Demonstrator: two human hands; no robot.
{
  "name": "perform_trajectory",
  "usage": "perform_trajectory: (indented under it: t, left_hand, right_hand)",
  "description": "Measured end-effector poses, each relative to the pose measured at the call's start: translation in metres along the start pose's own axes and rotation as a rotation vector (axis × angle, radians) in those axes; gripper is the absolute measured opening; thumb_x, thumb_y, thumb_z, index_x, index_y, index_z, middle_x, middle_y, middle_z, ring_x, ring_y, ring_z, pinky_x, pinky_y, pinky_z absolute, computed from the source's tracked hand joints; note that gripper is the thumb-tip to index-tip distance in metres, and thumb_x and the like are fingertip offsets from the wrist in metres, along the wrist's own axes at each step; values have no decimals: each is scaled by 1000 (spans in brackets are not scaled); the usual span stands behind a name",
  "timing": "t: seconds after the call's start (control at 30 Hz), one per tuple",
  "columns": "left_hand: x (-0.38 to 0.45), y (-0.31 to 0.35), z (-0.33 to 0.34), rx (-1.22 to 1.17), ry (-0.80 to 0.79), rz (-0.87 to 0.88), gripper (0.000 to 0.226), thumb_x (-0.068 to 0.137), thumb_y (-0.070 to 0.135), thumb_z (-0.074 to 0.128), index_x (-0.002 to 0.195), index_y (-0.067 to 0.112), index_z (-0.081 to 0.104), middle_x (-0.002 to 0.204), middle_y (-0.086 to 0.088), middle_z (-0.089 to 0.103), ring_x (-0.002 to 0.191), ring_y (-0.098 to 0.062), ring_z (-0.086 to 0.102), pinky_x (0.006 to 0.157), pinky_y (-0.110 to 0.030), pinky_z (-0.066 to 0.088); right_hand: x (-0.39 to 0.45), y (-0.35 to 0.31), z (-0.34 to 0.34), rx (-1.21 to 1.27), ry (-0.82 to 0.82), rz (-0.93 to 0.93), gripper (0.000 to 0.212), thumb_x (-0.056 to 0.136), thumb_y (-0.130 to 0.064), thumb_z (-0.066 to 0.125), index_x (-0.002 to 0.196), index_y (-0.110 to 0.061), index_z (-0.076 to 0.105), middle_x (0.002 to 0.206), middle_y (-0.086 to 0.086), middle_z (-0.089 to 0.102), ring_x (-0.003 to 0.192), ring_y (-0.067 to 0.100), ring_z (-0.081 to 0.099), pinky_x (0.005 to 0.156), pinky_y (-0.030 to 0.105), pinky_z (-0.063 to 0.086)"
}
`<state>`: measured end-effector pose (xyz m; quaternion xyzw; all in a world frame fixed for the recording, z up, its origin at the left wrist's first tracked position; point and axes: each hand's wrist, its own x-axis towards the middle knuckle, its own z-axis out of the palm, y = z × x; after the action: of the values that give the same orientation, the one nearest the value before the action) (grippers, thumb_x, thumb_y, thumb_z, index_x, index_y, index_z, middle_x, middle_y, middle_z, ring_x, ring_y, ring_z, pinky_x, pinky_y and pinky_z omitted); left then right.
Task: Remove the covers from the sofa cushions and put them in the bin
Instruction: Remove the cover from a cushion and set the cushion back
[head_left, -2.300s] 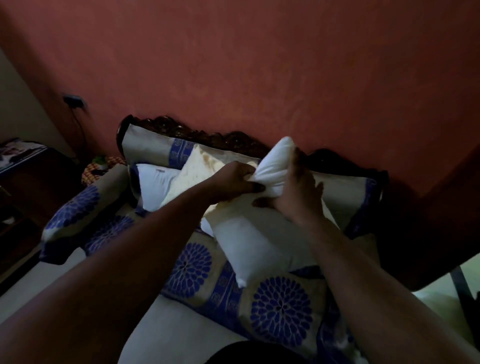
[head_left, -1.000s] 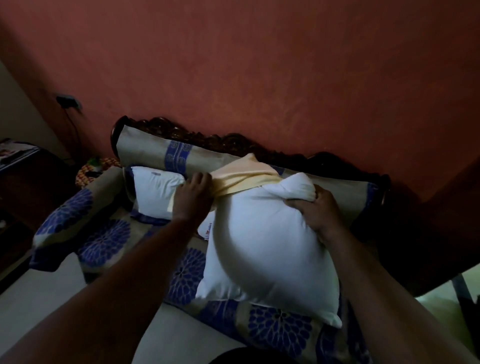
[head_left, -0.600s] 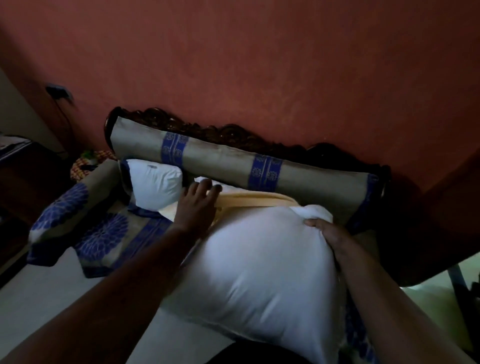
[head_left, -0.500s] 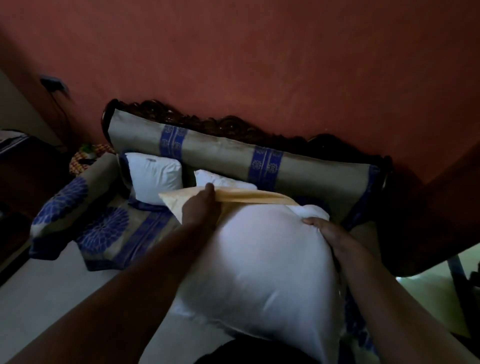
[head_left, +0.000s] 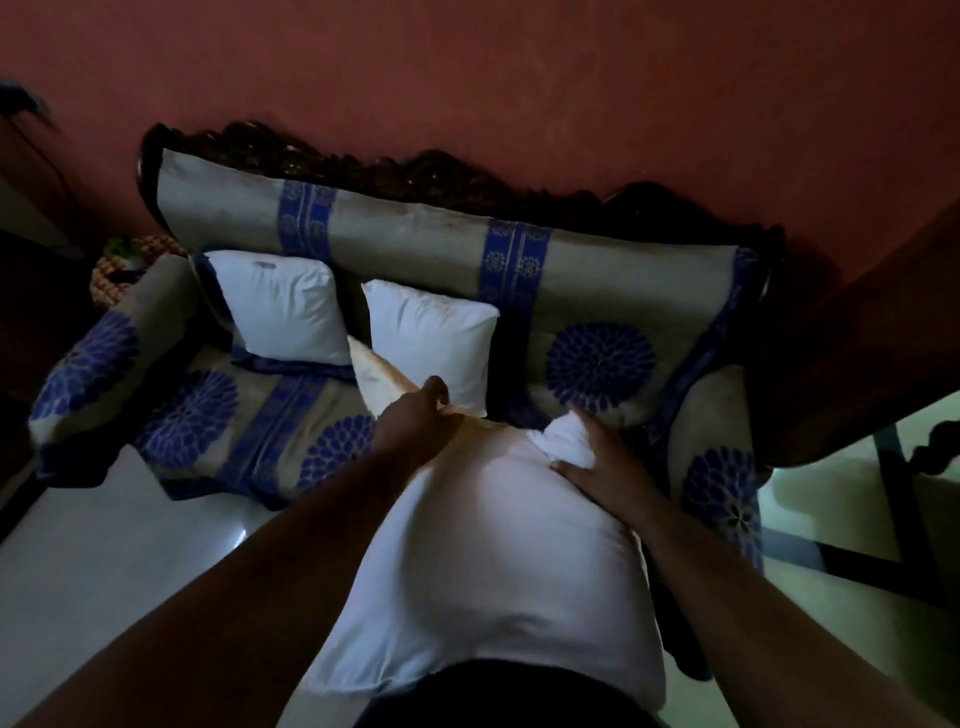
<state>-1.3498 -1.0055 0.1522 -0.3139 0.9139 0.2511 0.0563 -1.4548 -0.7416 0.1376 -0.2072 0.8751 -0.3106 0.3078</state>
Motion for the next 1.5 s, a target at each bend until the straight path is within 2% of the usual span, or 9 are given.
perform_trajectory:
  t: [0.27,0.43,0.57,0.83,0.97,1.17,1.3,1.4,1.5]
  left_hand:
    - [5,9,9,-84,-55,-31,39,95,54,50,95,18,64,98,-13,69,97,-34,64,78,-37,45]
    - [2,2,-4,-305,35,-8,37,102,30,49,135,17,59,126,-15,67,116,-32,61,93,-37,45]
    - [-20,15,-9,-340,-80,163,39,95,35,47,128,23,64,111,-6,71,99,-21,64,80,-29,44]
    - [-46,-1,-1,-132,159,385,44,87,38,48,122,18,66,118,-4,68,100,-30,66,82,-38,52]
    - [-49,-11,11,-102,133,285,46,90,41,47,131,26,61,121,-4,70,107,-32,66,90,-42,52]
    - [-59,-28,26,33,173,209,23,93,36,56,112,27,64,97,-4,73,86,-32,69,70,-36,52]
    - [-74,-42,39,179,153,209,23,95,43,58,105,24,64,97,-3,70,82,-33,68,66,-37,51]
    - [-77,-37,43,196,137,249,28,96,49,56,99,23,66,94,-2,69,81,-32,68,64,-34,45]
    - [-69,-38,41,94,131,292,30,96,49,57,98,21,68,95,-1,66,83,-25,64,63,-30,39]
  right_hand:
    - [0,-39,11,-74,-139,-355,54,93,-41,60,137,-65,40,147,-15,42,130,5,46,110,21,33]
    - [7,-60,12,-285,-230,-404,54,98,-33,60,149,-40,43,152,2,47,139,23,43,114,34,31]
    - [8,-76,17,-339,-338,-466,51,102,-34,52,151,-39,39,157,-1,41,139,23,42,115,42,33]
    - [13,-76,35,-335,-344,-290,79,94,-52,58,158,-40,13,153,7,46,131,29,52,105,46,46]
    - [10,-76,44,-218,-301,-239,93,84,-68,57,156,-28,15,156,10,40,136,29,47,110,45,42]
    - [4,-72,70,-248,-216,-71,82,90,-64,56,153,-21,24,163,8,20,148,33,22,116,52,28]
    - [-8,-63,68,-187,-245,16,62,98,-54,26,147,-18,41,161,10,26,149,29,23,122,48,16]
    - [-12,-50,63,-78,-161,73,43,103,-37,41,141,-19,53,153,10,45,137,28,44,112,36,33]
    - [-12,-40,57,-108,-108,-3,68,88,-63,61,147,-32,46,154,3,44,139,24,44,114,36,36]
